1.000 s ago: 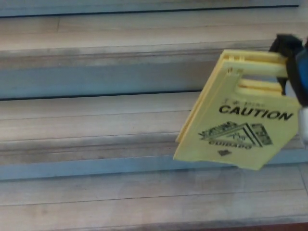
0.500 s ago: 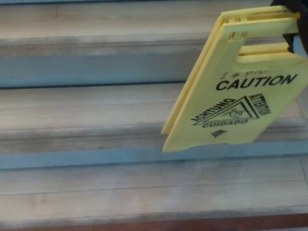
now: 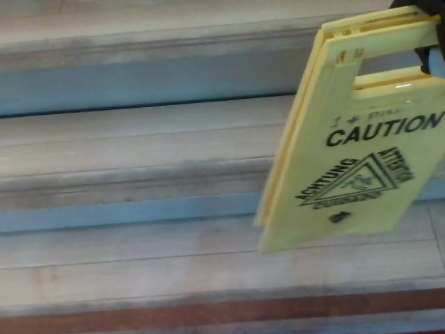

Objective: The robot uses its right hand to pick up a caution sign board kept on the stair and turn around and walk towards a pillar and place the sign against it

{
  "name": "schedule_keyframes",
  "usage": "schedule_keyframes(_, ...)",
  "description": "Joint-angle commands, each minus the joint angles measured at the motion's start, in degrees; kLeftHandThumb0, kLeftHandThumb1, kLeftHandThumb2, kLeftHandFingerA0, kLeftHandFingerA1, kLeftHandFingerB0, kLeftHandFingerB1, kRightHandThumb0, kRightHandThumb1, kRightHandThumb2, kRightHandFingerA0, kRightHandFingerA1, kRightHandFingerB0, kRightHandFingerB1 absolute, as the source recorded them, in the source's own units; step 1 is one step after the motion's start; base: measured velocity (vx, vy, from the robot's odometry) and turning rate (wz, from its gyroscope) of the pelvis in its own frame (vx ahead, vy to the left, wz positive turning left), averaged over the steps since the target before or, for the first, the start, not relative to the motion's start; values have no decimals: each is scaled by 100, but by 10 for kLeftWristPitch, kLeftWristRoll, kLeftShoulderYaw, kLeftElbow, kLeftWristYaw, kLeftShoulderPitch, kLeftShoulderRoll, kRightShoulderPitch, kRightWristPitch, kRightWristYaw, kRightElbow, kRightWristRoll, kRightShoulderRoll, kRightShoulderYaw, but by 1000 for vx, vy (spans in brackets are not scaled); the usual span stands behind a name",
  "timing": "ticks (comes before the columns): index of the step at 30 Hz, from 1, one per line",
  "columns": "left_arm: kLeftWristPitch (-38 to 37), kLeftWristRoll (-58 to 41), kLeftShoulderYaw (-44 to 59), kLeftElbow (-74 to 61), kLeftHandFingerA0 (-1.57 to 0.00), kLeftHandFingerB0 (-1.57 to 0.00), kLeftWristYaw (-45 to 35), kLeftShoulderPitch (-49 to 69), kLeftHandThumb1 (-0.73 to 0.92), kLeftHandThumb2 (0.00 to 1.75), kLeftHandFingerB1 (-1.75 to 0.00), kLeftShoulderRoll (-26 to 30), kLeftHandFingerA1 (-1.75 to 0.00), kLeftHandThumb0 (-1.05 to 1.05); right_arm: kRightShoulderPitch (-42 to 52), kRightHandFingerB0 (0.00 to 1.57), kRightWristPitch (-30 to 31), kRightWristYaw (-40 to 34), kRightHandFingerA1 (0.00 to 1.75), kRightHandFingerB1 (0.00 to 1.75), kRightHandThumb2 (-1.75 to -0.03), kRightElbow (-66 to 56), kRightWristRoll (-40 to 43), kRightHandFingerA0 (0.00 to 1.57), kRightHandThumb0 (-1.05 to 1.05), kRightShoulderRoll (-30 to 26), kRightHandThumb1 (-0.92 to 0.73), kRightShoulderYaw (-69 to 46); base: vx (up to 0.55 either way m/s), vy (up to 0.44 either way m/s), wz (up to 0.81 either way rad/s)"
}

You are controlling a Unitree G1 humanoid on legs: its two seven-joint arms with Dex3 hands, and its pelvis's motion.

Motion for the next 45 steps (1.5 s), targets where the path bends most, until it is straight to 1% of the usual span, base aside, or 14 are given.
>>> schedule_keyframes(1, -6, 4, -3, 5, -103, -94, 8, 7, 54, 94, -67, 12, -92, 2, -8, 89, -10, -20, 160, 132, -120, -23, 10, 102, -7, -4, -43, -14, -95, 103, -1)
schedule_keyframes(2, -6, -4, 3, 4, -103, -95, 2, 7, 53, 96, -69, 9, -94, -1, -8, 97, -8, -17, 133, 114, -115, -23, 9, 124, -7, -3, -46, -14, -86, 135, -9)
schedule_keyframes(3, -5, -6, 4, 3, -105, -96, 0, 7, 53, 96, -67, 9, -95, 2, -6, 89, -8, -15, 162, 136, -120, -24, 9, 100, -8, -3, -43, -14, -6, 174, -12)
schedule_keyframes(8, -6, -8, 7, 2, -103, -95, -1, 9, 55, 92, -68, 9, -93, -2, 11, 97, -7, -12, 136, 115, -116, -41, 10, 126, -6, -5, -46, -21, 62, 209, -3)
schedule_keyframes(11, -7, -9, 10, 1, -105, -95, 1, 10, 57, 89, -70, 8, -96, -4, 21, 90, 7, -12, 165, 138, -122, -54, 5, 98, -5, -6, -42, -25, 72, 159, -4)
schedule_keyframes(15, -9, 4, -1, 1, -103, -93, 12, 14, 55, 90, -68, 11, -91, -4, 31, 94, 11, -7, 167, 137, -125, -64, 5, 101, -2, -9, -42, -31, 68, 118, 12)
schedule_keyframes(16, -11, 4, -1, 1, -103, -94, 12, 14, 52, 94, -67, 10, -92, 5, 33, 99, 8, -8, 138, 115, -116, -63, 7, 129, -4, -11, -46, -34, 42, 75, -18)
schedule_keyframes(19, -10, -5, 5, 1, -101, -94, 4, 15, 56, 89, -67, 7, -89, 1, 37, 93, 1, -12, 165, 131, -120, -60, 10, 106, -3, -12, -41, -39, 50, 108, 6)
schedule_keyframes(20, -6, -6, 6, 1, -100, -92, 2, 16, 56, 87, -66, 7, -88, 2, 38, 99, -1, -12, 138, 114, -115, -60, 11, 131, -5, -11, -47, -40, 54, 125, -1)
schedule_keyframes(23, -8, -5, 6, 1, -99, -92, 1, 19, 55, 91, -67, 8, -88, 0, 47, 98, -3, -10, 137, 113, -115, -62, 16, 130, -7, -12, -48, -48, -15, 105, -8)
schedule_keyframes(24, -14, -5, 6, 2, -102, -93, -1, 20, 51, 98, -68, 9, -91, 4, 50, 94, -5, -8, 163, 131, -118, -64, 18, 106, -6, -11, -43, -50, -51, 109, -7)
schedule_keyframes(27, -12, -3, 5, 5, -103, -95, 1, 20, 51, 100, -67, 9, -91, 5, 54, 98, -4, -4, 138, 115, -115, -69, 19, 129, -7, -10, -48, -53, -56, 127, -9)
schedule_keyframes(42, -3, -7, 6, 4, -100, -92, 4, 22, 57, 84, -66, 4, -91, -1, 98, 100, -1, -6, 133, 113, -114, -95, 16, 125, -6, -21, -46, -85, -30, 52, 3)
schedule_keyframes(45, -10, 8, -6, -7, -101, -94, 18, 30, 51, 96, -68, 7, -90, 3, 107, 95, -5, -8, 157, 128, -117, -94, 16, 105, -6, -27, -43, -91, 0, 0, 0)
